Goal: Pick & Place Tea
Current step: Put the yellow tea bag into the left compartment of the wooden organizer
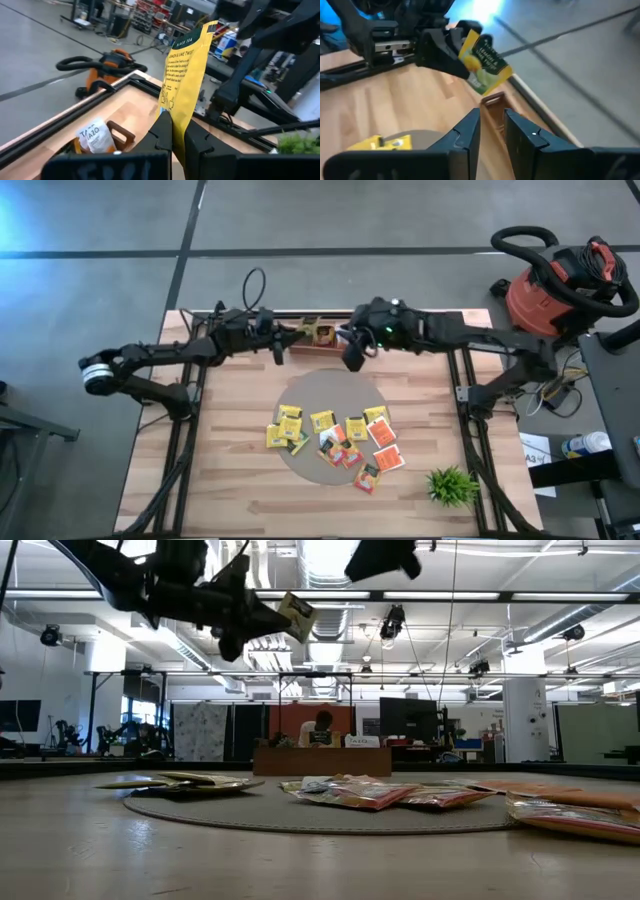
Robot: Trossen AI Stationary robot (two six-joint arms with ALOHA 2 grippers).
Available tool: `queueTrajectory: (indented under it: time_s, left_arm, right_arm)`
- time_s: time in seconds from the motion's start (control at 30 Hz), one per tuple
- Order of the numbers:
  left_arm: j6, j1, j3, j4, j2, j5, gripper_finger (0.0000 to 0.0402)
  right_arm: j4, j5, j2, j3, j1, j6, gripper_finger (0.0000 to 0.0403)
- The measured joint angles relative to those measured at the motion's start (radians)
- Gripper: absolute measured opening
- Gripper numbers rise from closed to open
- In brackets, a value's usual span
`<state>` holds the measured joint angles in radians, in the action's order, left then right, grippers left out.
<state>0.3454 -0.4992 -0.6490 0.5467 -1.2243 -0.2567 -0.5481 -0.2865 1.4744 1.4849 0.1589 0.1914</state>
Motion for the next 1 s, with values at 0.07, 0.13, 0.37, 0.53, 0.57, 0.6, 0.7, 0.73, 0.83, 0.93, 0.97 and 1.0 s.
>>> queueTrajectory:
  time_s: [0.07, 0.13, 0.37, 0.53, 0.57, 0.6, 0.7, 0.73, 0.83, 0.93, 0.97, 1.0]
  left_arm:
    - [0.000, -0.032, 0.002, -0.003, 0.000, -0.040, 0.0012]
    - [-0.004, -0.059, 0.004, -0.003, 0.000, -0.072, 0.0012]
    - [-0.032, -0.134, 0.018, -0.006, 0.000, -0.159, 0.0012]
    - [-0.061, -0.174, 0.018, -0.003, 0.000, -0.229, 0.0012]
    - [-0.066, -0.181, 0.018, -0.003, 0.000, -0.238, 0.0012]
    - [-0.070, -0.188, 0.018, -0.002, 0.000, -0.251, 0.0012]
    - [-0.076, -0.200, 0.018, -0.003, 0.000, -0.279, 0.0012]
    - [-0.086, -0.201, 0.019, -0.005, 0.000, -0.283, 0.0012]
    - [-0.118, -0.202, 0.037, -0.006, 0.000, -0.284, 0.0012]
    - [-0.119, -0.203, 0.068, 0.003, 0.000, -0.282, 0.0012]
    - [-0.115, -0.203, 0.080, 0.009, -0.001, -0.277, 0.0012]
    - [-0.112, -0.203, 0.092, 0.020, -0.001, -0.274, 0.0012]
  right_arm:
    - [0.000, 0.065, 0.038, 0.026, 0.036, 0.031, 0.0084]
    - [0.000, 0.102, 0.075, 0.060, 0.070, 0.042, 0.0082]
    - [-0.047, 0.112, 0.169, 0.199, 0.146, 0.011, 0.0069]
    - [-0.098, 0.112, 0.245, 0.292, 0.166, 0.010, 0.0064]
    - [-0.109, 0.112, 0.258, 0.308, 0.167, 0.009, 0.0064]
    - [-0.120, 0.112, 0.273, 0.324, 0.167, 0.003, 0.0064]
    - [-0.177, 0.133, 0.320, 0.382, 0.167, -0.032, 0.0065]
    - [-0.204, 0.146, 0.337, 0.407, 0.167, -0.056, 0.0066]
    - [-0.288, 0.158, 0.384, 0.489, 0.168, -0.160, 0.0073]
    - [-0.358, 0.158, 0.416, 0.568, 0.175, -0.286, 0.0081]
    - [-0.376, 0.157, 0.424, 0.592, 0.177, -0.322, 0.0084]
    - [-0.392, 0.157, 0.434, 0.615, 0.179, -0.358, 0.0088]
